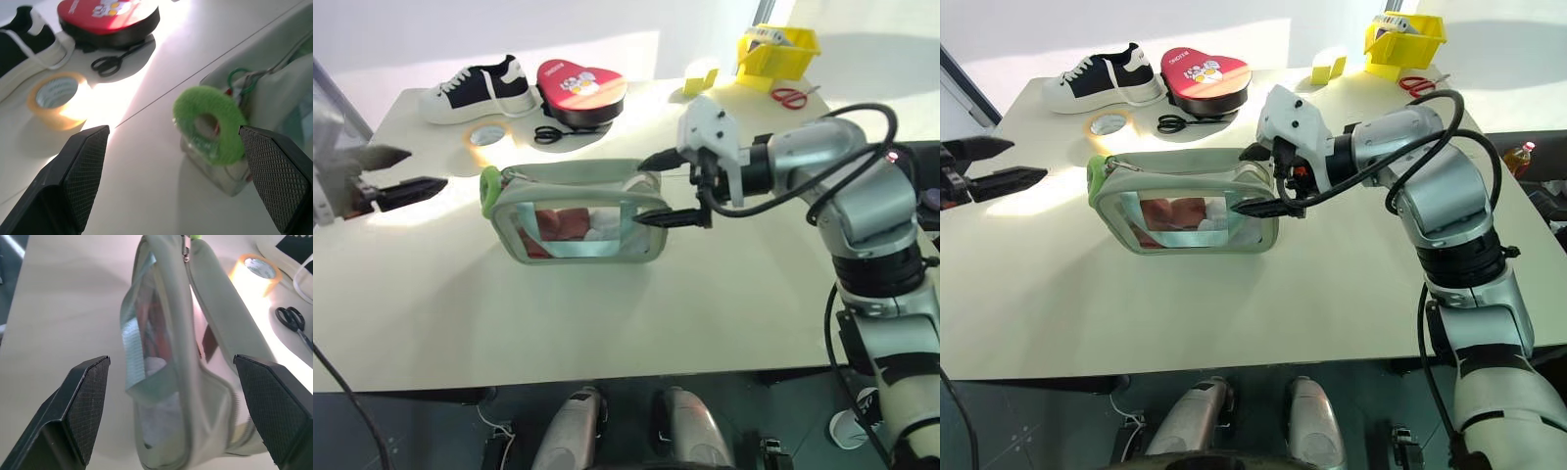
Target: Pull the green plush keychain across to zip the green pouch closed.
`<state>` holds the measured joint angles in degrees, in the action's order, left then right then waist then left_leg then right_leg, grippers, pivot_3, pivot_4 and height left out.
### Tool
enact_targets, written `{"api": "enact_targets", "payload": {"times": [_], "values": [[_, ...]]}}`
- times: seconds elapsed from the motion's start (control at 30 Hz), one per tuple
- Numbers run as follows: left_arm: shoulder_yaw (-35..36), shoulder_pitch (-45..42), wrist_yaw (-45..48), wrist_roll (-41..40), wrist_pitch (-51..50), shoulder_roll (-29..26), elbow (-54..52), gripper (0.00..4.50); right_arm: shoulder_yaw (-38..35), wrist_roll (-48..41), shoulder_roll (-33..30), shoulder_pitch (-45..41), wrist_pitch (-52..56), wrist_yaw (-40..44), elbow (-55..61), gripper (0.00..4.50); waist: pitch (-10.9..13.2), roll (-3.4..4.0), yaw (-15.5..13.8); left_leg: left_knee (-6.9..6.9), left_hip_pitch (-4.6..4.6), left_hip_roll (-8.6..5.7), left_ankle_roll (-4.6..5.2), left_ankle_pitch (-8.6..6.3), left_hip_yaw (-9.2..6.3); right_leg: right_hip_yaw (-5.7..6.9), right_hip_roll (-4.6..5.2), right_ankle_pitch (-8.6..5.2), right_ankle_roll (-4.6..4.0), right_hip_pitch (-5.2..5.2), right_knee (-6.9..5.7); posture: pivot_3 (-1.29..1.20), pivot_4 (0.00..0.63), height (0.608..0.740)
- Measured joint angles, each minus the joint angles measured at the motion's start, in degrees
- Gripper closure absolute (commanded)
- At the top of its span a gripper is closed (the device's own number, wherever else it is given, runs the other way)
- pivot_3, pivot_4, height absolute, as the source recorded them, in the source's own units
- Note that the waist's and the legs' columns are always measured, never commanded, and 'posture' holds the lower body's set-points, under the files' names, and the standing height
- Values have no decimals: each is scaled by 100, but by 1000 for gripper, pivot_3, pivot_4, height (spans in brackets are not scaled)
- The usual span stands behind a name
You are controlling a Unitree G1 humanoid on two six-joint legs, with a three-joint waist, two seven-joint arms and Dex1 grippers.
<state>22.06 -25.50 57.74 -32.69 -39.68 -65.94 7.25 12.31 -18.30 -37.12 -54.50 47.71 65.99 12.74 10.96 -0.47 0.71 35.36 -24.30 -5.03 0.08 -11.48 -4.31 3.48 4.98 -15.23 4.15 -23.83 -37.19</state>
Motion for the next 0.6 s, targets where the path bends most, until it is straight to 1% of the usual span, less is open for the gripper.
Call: {"api": "enact_targets", "payload": {"times": [0.03, 0.07, 0.1, 0.17, 0.2, 0.27, 0.3, 0.43, 0.6], "values": [[-5, -2, -32, 66, 86, 44, 98, 0, 69, -2, 8, 100, -6, -37, 0, 821, 0, -1, -2, 1, -2, -1, 0, 0, 1, 0, 2, 0, 0, -1, 1, 0, 150, 740], [-32, -14, -45, 111, 167, 91, 165, 0, 119, 5, 23, 180, -43, -65, -18, 1150, 0, -1, -10, 2, -4, -3, 1, 0, 1, -1, 4, 0, 0, -1, 2, 0, 150, 740], [-80, -29, -54, 160, 226, 142, 205, 0, 185, 27, 49, 219, -114, -110, -73, 1625, 0, -1, -13, 3, -5, -4, 1, 0, 2, 0, 5, 0, 1, -1, 2, 0, 150, 740], [-192, -167, -100, 251, 317, 319, 297, 0, 284, 111, 114, 229, -259, -189, -167, 2630, -1, -4, -17, 5, -6, -4, 2, 1, 2, 0, 5, 1, 1, -2, 1, 0, 150, 740], [-332, -243, -172, 360, 424, 426, 326, 0, 317, 135, 142, 228, -323, -227, -206, 3282, -2, -4, -18, 6, -6, -4, 2, 1, 2, 0, 5, 1, 1, -1, 1, 0, 150, 740], [-524, -287, -251, 507, 544, 582, 360, 0, 323, 151, 177, 228, -412, -267, -242, 4319, -2, -6, -8, 6, -6, -4, 3, 1, 3, -1, 4, 2, 1, -2, 0, 0, 150, 740], [-577, -348, -299, 534, 546, 708, 390, 0, 329, 161, 175, 228, -439, -268, -253, 4445, -2, -6, -7, 6, -6, -4, 3, 1, 3, -1, 4, 2, 1, -3, -1, 0, 150, 740], [-770, -582, -423, 596, 541, 1082, 401, 0, 371, 195, 179, 228, -533, -268, -273, 4445, -3, -11, -6, 6, -9, -4, 4, 2, 4, -1, 3, 2, 2, -8, -5, 0, 150, 740], [-952, -734, -469, 683, 552, 1327, 461, 0, 419, 211, 174, 228, -592, -271, -271, 4445, -3, -11, 4, 9, -8, -4, 4, 2, 6, -1, 2, 2, 1, -8, -12, 0, 150, 740]]}}
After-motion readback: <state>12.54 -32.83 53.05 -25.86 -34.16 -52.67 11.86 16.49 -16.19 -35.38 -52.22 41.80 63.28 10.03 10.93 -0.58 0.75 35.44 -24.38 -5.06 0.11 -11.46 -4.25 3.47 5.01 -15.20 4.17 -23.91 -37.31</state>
